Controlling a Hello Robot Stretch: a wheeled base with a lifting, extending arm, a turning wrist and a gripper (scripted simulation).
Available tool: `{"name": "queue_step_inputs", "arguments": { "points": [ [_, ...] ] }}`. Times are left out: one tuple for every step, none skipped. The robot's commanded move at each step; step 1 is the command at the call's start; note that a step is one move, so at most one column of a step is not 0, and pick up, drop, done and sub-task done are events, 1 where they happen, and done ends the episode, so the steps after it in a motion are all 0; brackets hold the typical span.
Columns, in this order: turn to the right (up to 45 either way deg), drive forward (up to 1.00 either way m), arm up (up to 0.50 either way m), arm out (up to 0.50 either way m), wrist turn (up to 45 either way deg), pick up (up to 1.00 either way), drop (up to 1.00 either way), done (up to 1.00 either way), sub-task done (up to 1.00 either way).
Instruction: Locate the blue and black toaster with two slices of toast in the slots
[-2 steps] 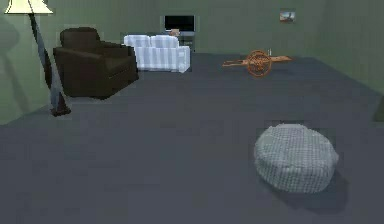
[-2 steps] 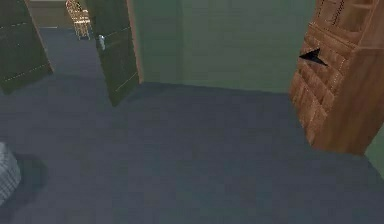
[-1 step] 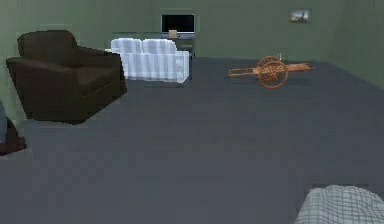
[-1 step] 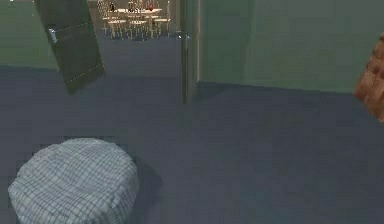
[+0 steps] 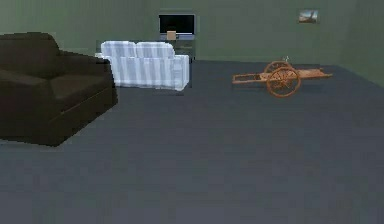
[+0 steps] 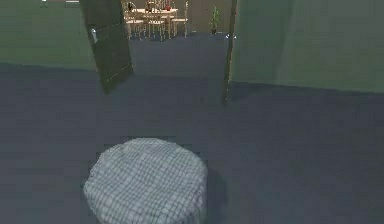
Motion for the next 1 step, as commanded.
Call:
{"name": "queue_step_inputs", "arguments": {
  "points": [
    [9.0,0.00,0.00,0.00,0.0,0.00,0.00,0.00,0.00]
  ]
}}
